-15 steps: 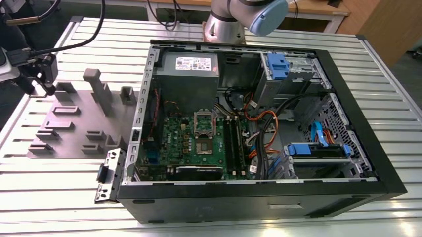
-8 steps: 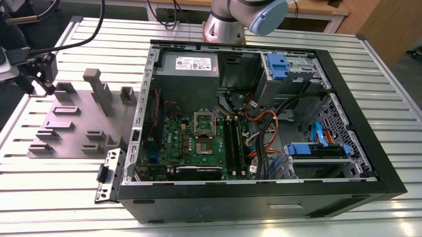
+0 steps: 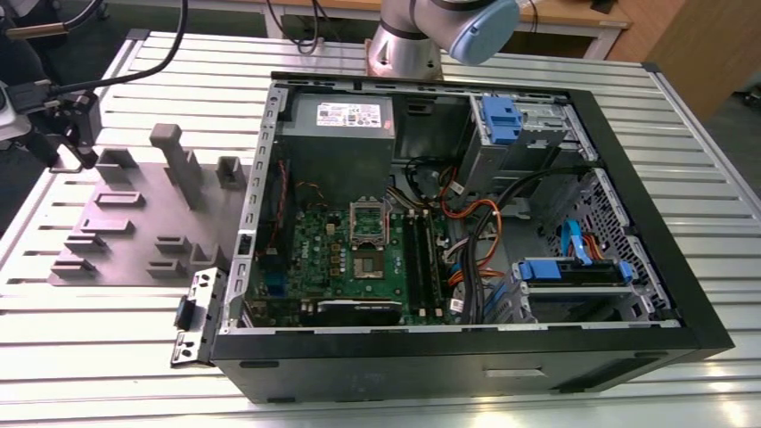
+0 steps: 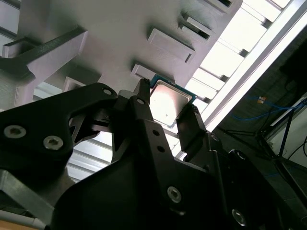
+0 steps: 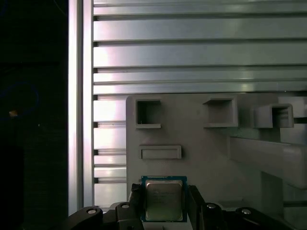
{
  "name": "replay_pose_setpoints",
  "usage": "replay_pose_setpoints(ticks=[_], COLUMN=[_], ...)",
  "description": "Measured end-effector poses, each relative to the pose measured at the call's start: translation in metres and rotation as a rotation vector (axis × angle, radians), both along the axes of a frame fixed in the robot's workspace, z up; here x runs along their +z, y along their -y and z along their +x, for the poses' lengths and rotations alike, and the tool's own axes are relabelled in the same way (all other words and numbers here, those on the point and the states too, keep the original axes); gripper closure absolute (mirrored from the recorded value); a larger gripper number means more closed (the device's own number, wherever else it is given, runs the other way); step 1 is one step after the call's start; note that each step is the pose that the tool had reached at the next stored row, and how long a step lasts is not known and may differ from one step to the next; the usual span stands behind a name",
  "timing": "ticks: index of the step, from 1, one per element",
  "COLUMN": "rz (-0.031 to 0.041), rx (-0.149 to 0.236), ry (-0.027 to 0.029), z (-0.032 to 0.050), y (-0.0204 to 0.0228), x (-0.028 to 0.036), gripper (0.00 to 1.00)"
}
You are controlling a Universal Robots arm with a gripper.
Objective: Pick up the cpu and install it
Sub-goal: 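Pick up the cpu and move it towards the insertion slot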
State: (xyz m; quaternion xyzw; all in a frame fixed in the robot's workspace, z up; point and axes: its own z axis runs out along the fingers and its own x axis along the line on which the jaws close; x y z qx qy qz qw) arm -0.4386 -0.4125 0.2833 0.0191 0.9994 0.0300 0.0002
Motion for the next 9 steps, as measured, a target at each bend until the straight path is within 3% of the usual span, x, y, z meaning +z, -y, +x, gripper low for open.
replay_pose_setpoints(ticks=[9], rz=[0.0000], rx=[0.000], ry=[0.0000], z=[0.0000], y=[0.0000], x=[0.0054], gripper=[0.53])
